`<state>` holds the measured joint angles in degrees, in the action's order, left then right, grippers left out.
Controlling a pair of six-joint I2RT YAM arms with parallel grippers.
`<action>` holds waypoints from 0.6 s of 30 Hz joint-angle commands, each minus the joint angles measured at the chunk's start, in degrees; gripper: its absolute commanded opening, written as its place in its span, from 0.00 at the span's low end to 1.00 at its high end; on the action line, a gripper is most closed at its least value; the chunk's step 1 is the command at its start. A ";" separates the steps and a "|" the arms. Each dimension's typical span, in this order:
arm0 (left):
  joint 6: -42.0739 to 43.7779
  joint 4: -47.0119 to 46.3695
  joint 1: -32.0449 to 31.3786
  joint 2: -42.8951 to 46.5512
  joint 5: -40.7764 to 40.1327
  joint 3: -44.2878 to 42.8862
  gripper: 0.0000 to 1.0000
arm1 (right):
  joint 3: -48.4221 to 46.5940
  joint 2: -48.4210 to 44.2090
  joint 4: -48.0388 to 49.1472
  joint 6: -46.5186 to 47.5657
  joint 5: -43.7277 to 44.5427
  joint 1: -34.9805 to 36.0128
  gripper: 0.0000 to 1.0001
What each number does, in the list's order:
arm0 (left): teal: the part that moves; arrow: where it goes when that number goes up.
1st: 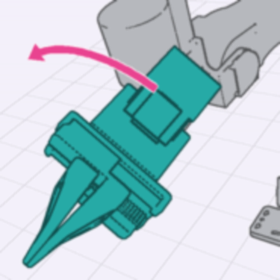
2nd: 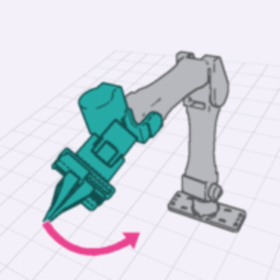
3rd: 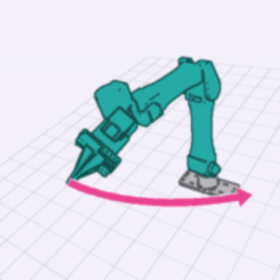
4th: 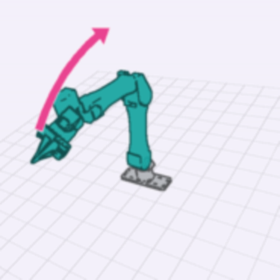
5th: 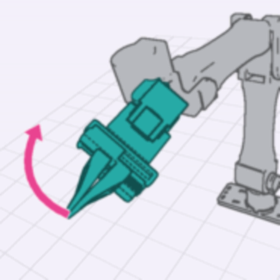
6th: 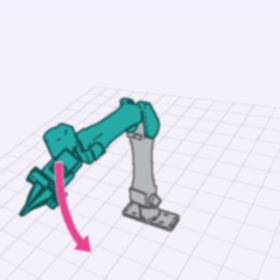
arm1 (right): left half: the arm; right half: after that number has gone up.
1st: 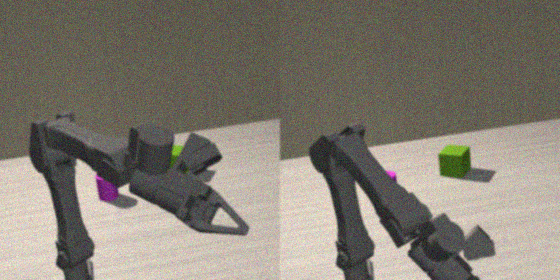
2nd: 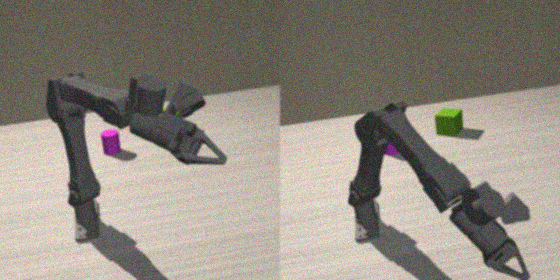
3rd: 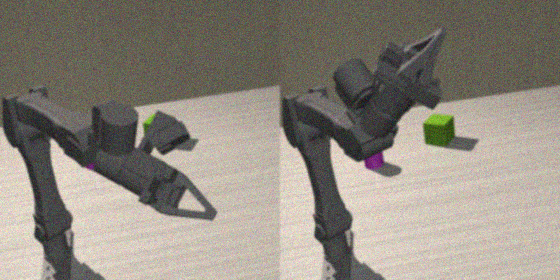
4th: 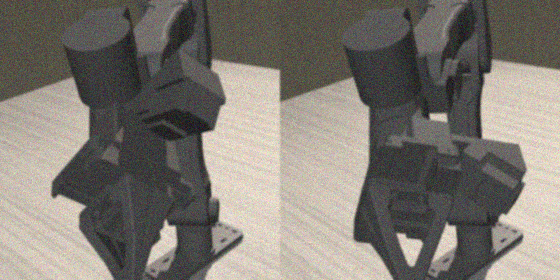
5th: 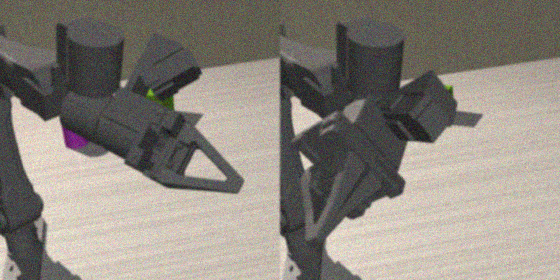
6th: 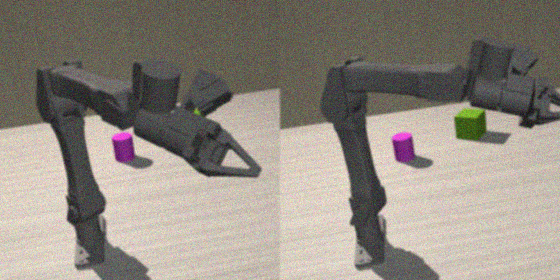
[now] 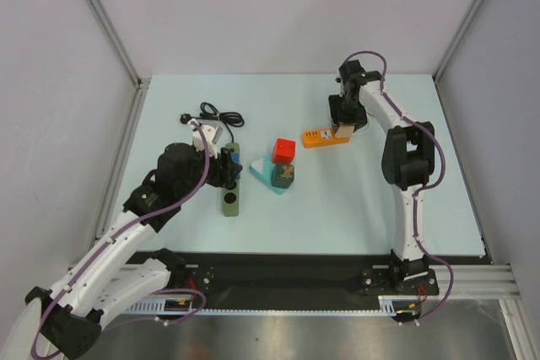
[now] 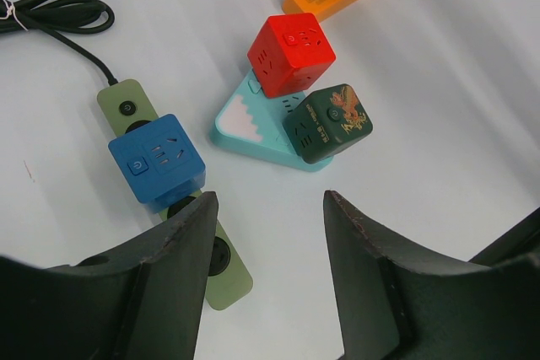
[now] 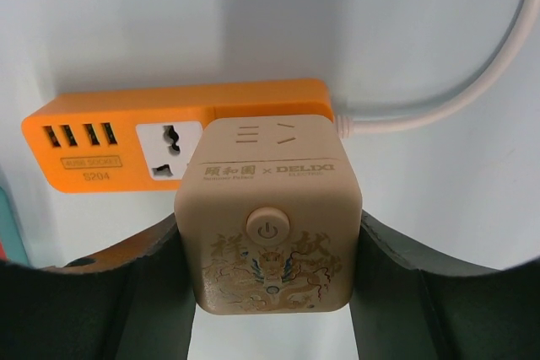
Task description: Insert the plug
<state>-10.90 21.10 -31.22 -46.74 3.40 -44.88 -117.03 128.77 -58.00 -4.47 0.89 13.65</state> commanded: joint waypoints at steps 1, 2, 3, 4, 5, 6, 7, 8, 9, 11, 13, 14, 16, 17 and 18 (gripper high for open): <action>0.96 -1.77 0.02 0.42 0.38 -0.12 0.59 | 1.11 -2.30 2.10 -0.45 -0.27 0.32 0.00; 0.96 -1.77 0.02 0.51 0.55 -0.03 0.59 | 1.11 -2.21 2.01 -0.54 -0.18 0.41 0.00; 0.96 -1.77 0.11 0.42 0.47 -0.03 0.59 | 1.11 -2.29 2.01 -0.54 -0.27 0.50 0.00; 0.96 -1.77 0.11 0.42 0.47 -0.12 0.59 | 1.11 -2.30 2.10 -0.71 0.60 0.50 0.00; 0.96 -1.85 0.02 0.42 0.47 -0.12 0.59 | 1.11 -2.30 2.01 -0.72 0.87 0.59 0.00; 0.96 -1.77 0.02 0.42 0.47 -0.03 0.59 | 1.02 -2.30 1.92 -0.63 0.96 0.76 0.00; 0.96 -1.77 0.02 0.51 0.47 0.06 0.59 | 1.28 -2.30 2.10 -0.80 1.22 1.03 0.00; 0.96 -1.77 0.02 0.60 0.47 0.06 0.59 | 1.46 -2.30 2.27 -0.80 1.40 1.03 0.00; 0.96 -1.85 0.02 0.60 0.56 -0.03 0.59 | 1.63 -2.21 2.27 -0.72 1.66 1.29 0.00; 0.96 -1.85 0.02 0.60 0.64 -0.03 0.59 | 2.33 -1.77 2.54 -0.72 2.28 1.73 0.00; 0.96 -1.85 0.11 0.51 0.56 0.06 0.59 | 3.21 -1.59 2.71 -0.63 3.15 2.17 0.00; 0.96 -1.77 0.02 0.68 0.56 0.06 0.59 | 4.69 -1.68 3.41 -0.80 3.59 2.26 0.00; 0.96 -1.77 0.11 0.77 0.47 0.06 0.59 | 7.07 -2.82 5.17 -0.98 3.25 2.43 0.00; 0.96 -1.85 0.11 0.77 0.38 0.06 0.59 | 9.52 -3.43 7.09 -0.98 2.98 2.35 0.00; 0.96 -1.77 0.11 0.77 0.38 0.06 0.59 | 10.59 -4.13 7.89 -1.15 3.07 2.26 0.00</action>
<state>-10.90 21.08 -31.22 -46.74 3.40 -44.88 -110.78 126.56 -52.77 -4.49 4.34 15.33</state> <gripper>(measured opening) 0.589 0.641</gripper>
